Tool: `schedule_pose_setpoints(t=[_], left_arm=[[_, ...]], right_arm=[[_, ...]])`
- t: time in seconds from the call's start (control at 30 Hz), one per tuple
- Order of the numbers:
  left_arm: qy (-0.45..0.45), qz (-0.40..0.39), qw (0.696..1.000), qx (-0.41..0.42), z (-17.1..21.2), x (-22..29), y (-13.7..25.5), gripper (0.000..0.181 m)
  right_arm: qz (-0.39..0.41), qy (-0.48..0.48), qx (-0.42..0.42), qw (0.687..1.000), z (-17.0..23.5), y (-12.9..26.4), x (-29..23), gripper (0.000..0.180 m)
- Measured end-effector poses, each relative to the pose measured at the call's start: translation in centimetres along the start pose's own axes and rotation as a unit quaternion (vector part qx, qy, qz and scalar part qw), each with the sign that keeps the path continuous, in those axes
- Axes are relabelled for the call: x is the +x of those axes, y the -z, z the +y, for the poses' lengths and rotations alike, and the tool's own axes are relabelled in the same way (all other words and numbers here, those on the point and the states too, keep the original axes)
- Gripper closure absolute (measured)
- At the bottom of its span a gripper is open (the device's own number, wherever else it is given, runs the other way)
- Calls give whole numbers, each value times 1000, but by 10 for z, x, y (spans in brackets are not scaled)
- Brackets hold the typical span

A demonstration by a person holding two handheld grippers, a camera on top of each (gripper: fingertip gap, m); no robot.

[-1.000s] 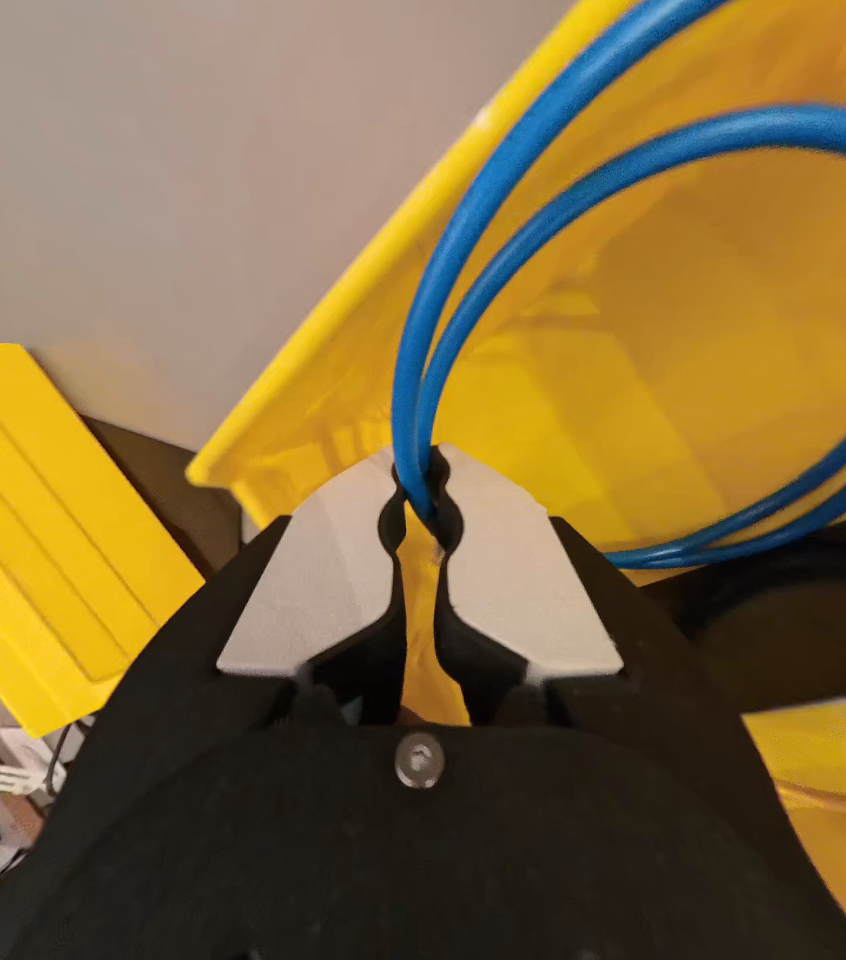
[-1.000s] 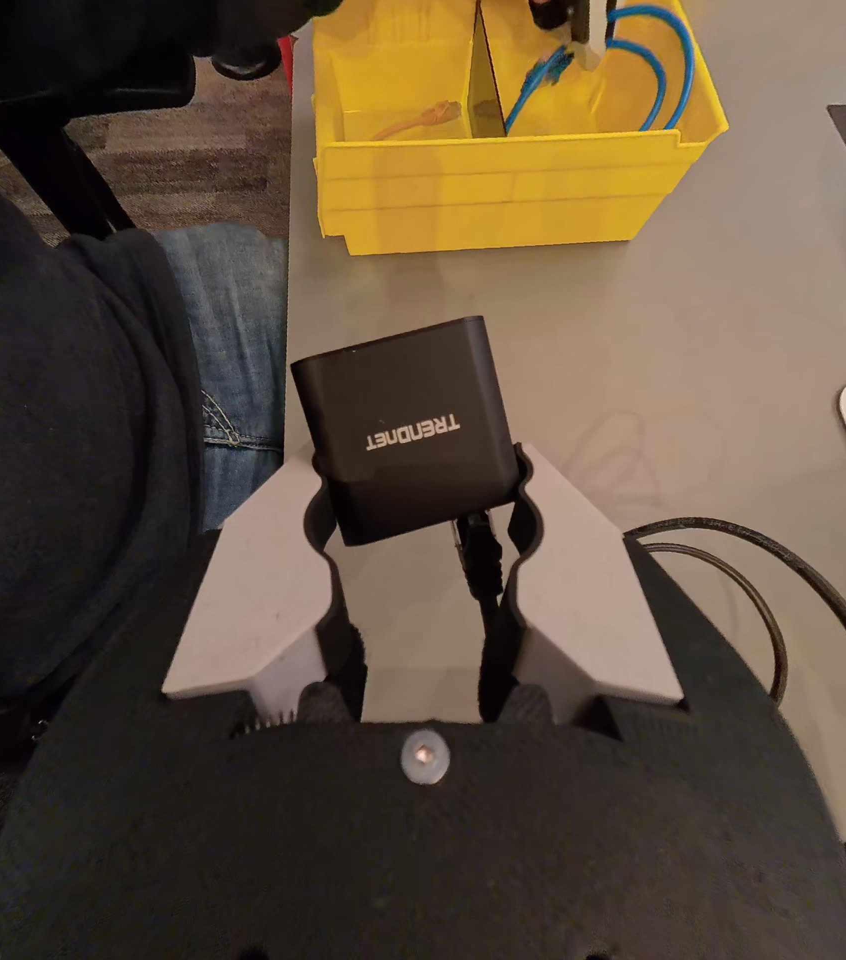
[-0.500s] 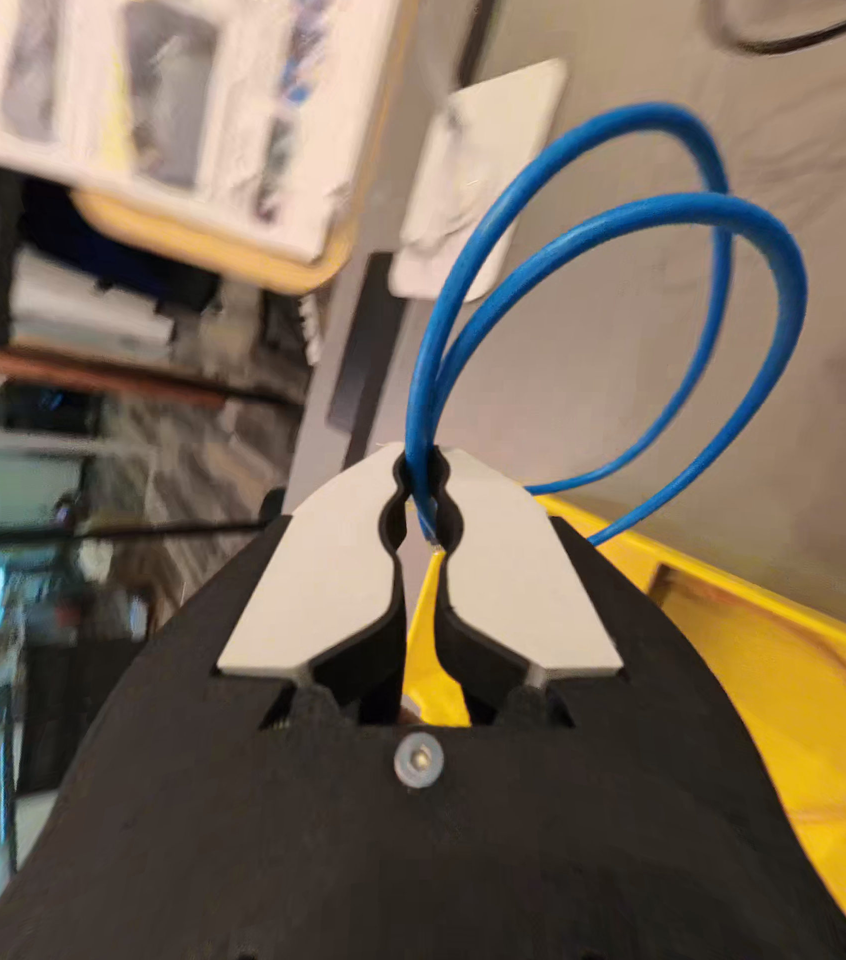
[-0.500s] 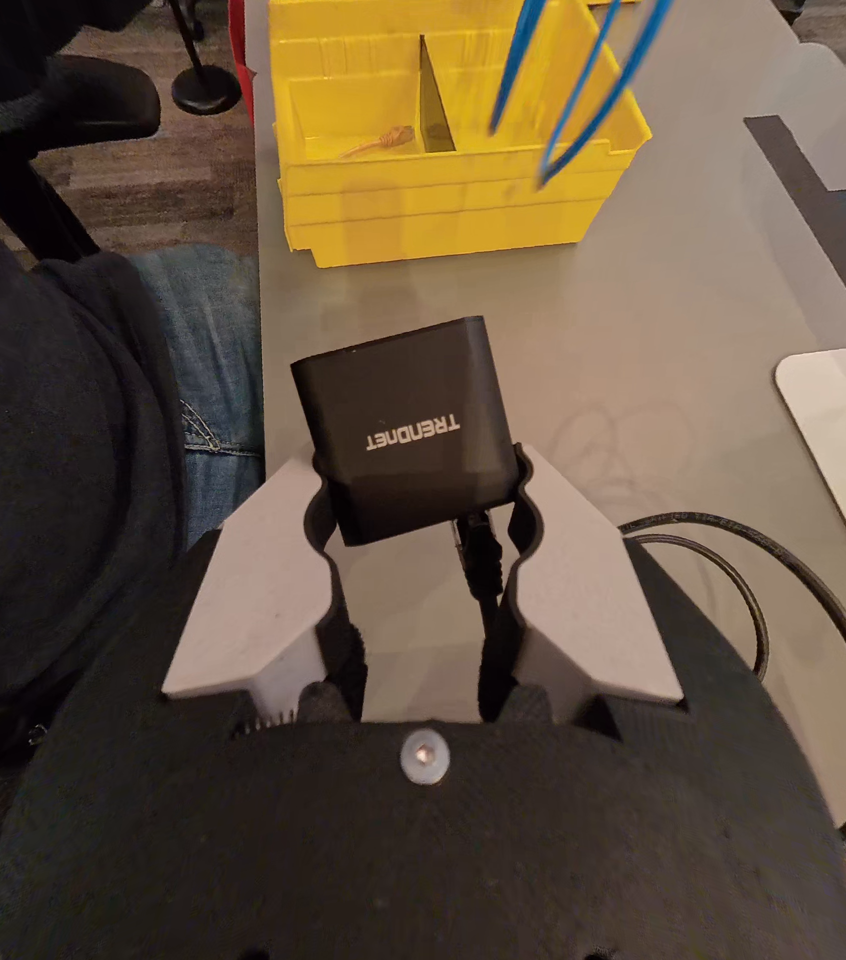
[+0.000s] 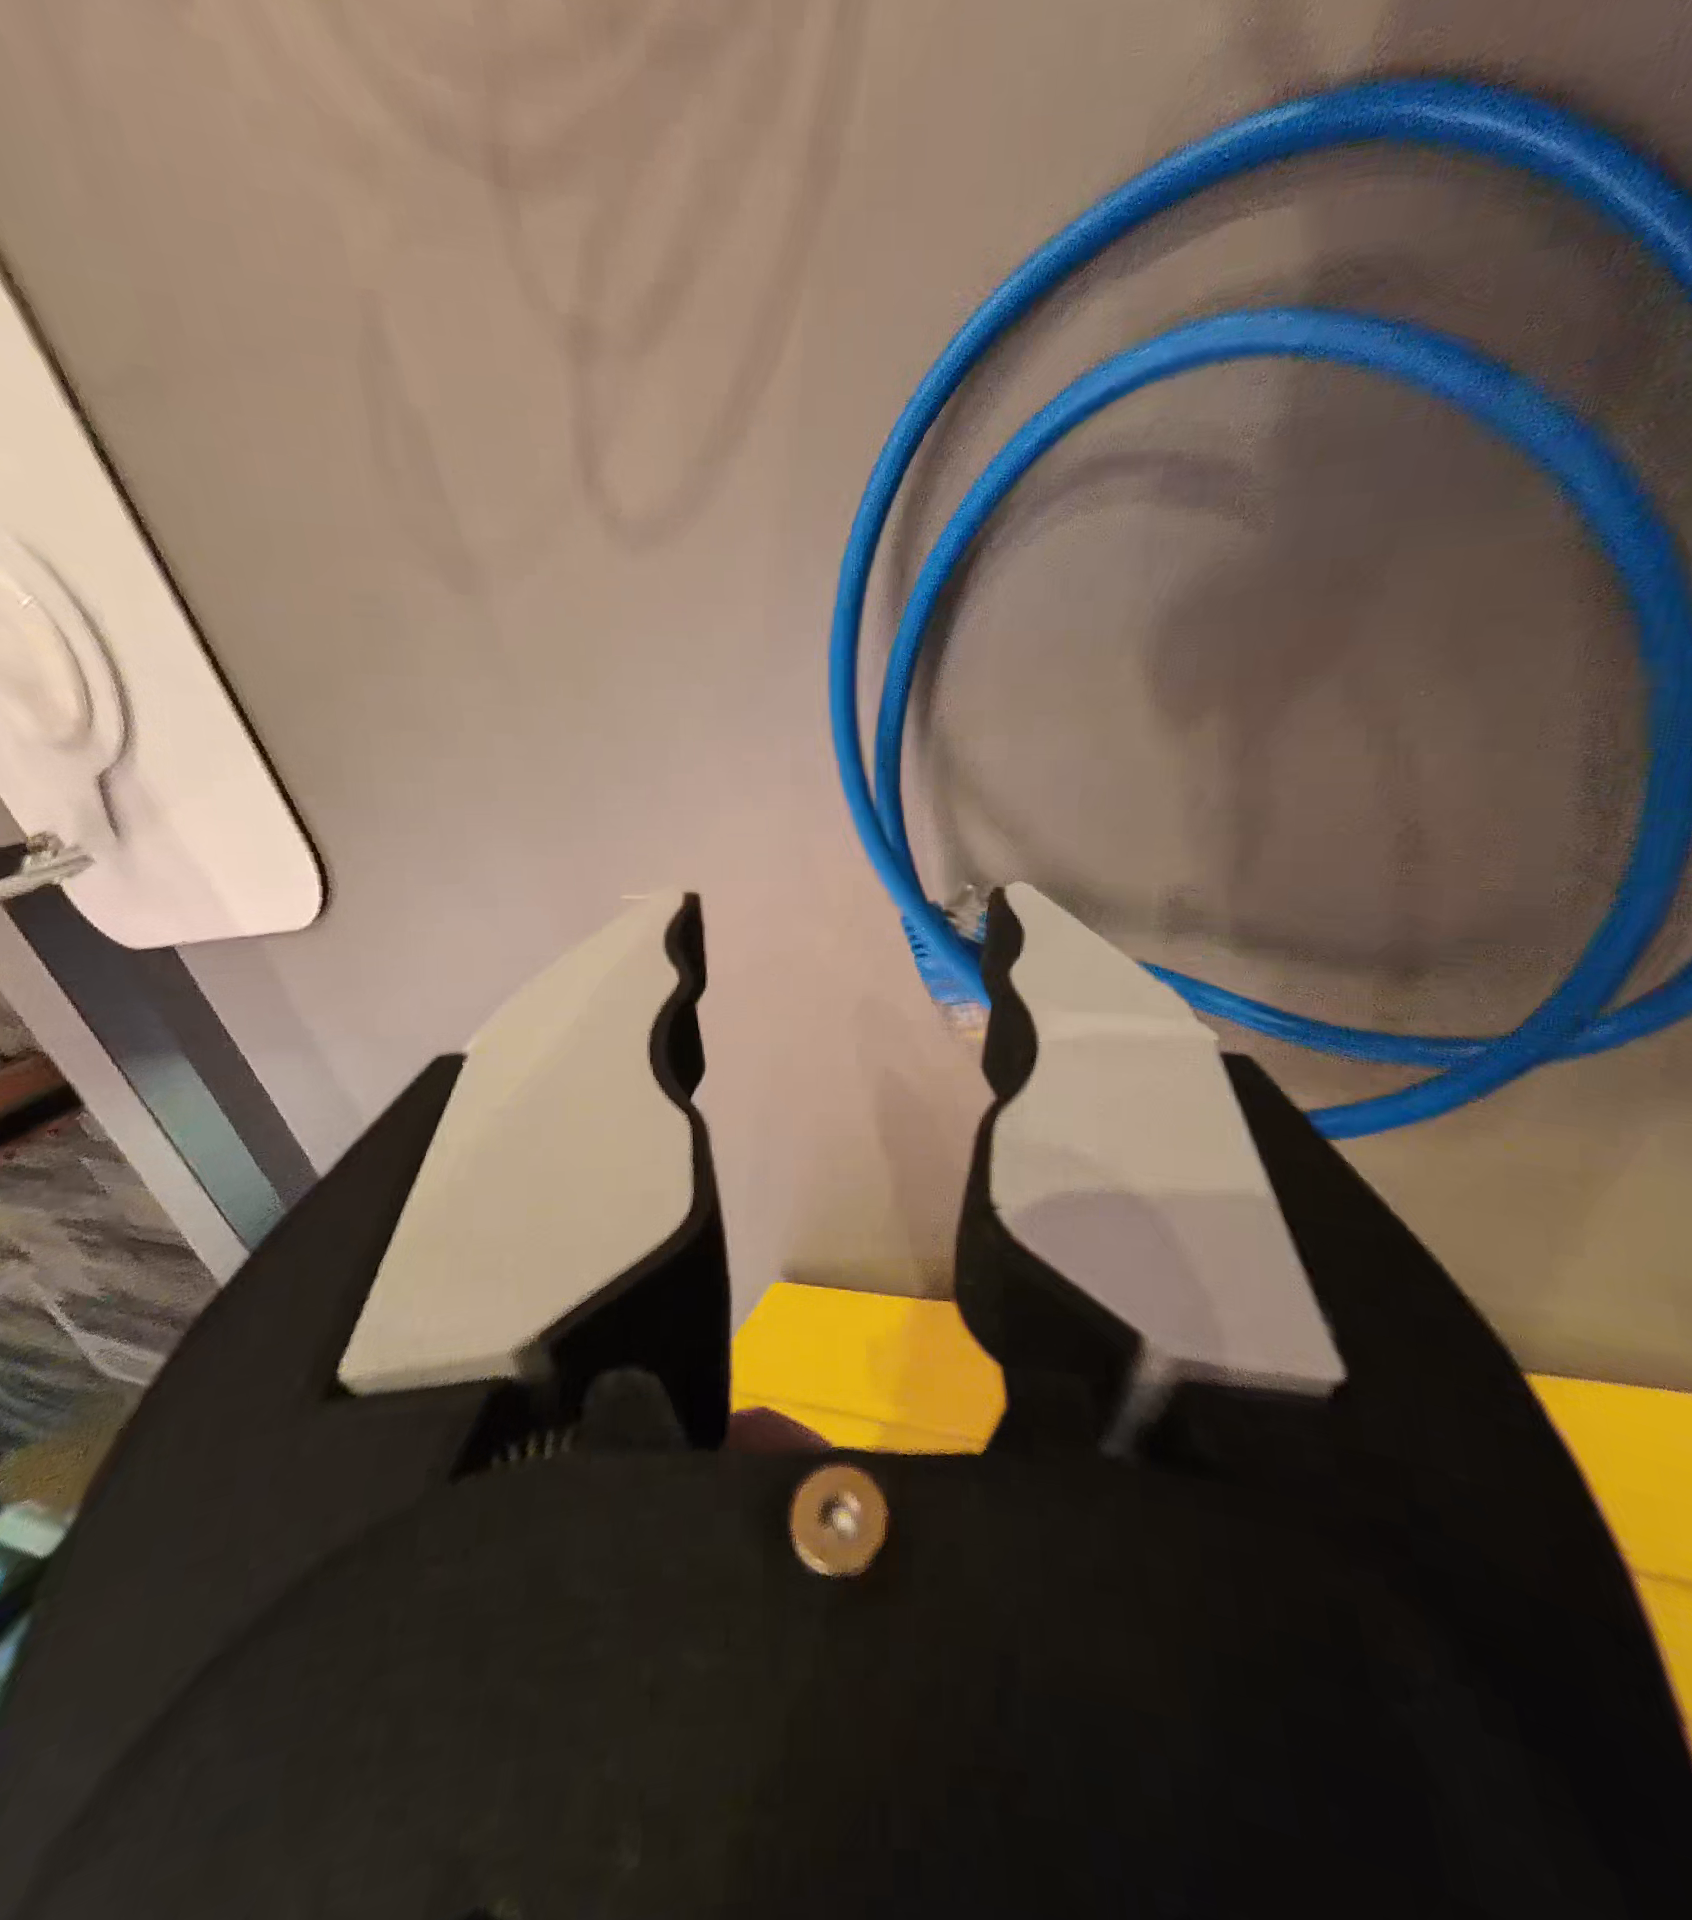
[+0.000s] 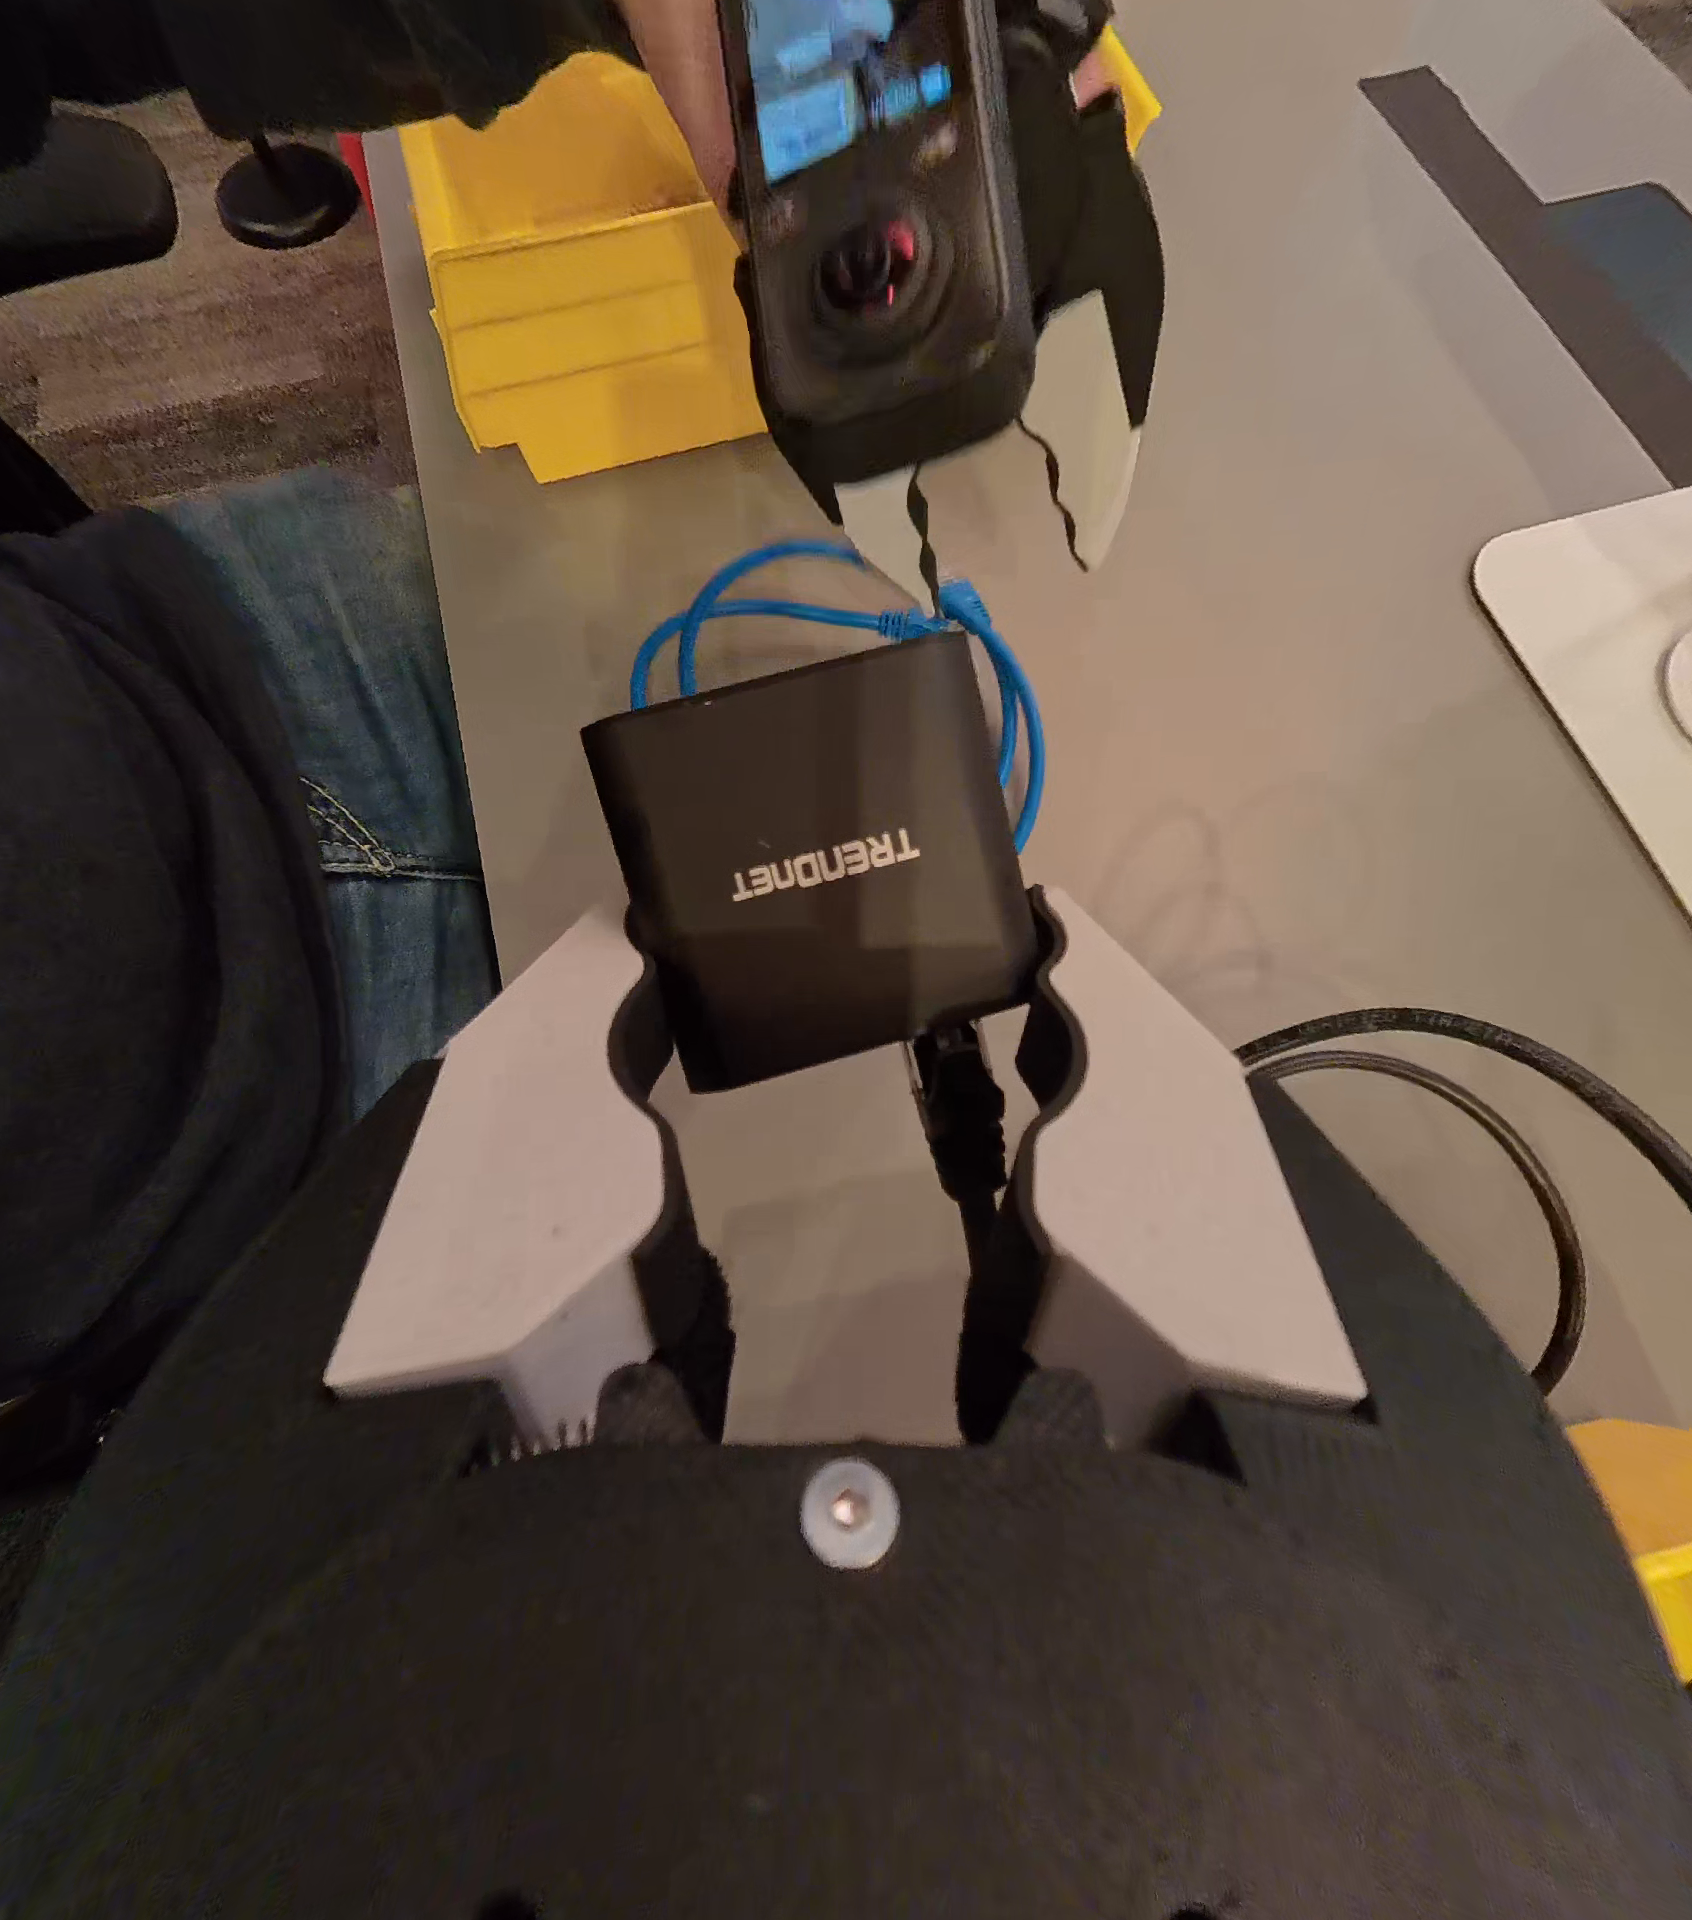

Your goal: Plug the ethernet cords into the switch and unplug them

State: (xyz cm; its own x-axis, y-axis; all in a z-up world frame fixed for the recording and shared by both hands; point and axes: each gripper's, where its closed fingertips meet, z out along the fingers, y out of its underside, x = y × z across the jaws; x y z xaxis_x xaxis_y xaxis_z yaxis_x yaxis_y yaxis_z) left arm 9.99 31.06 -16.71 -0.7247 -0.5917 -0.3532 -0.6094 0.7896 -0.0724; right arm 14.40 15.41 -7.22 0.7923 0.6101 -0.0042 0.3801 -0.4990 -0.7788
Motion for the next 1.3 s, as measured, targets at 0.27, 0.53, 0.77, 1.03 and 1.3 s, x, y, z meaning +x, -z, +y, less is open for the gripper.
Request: schedule_pose_setpoints(t=[0.27,0.53,0.77,1.03,1.3], left_arm=[[180,-9,983,-24,26,17,36,139],[334,-37,940,-54,35,33,9,160],[359,32,925,-122,43,50,-17,143],[375,58,919,-105,27,71,-35,148],[390,-4,918,-66,24,54,-20,151]], right_arm=[[2,0,9,1000,3,0,2,113],[-1,11,2,1000,3,-9,-4,113],[-1,14,15,1000,-1,-6,-7,113],[-4,17,17,1000,1,-9,-10,113],[-8,17,18,1000,2,-10,-13,113]])
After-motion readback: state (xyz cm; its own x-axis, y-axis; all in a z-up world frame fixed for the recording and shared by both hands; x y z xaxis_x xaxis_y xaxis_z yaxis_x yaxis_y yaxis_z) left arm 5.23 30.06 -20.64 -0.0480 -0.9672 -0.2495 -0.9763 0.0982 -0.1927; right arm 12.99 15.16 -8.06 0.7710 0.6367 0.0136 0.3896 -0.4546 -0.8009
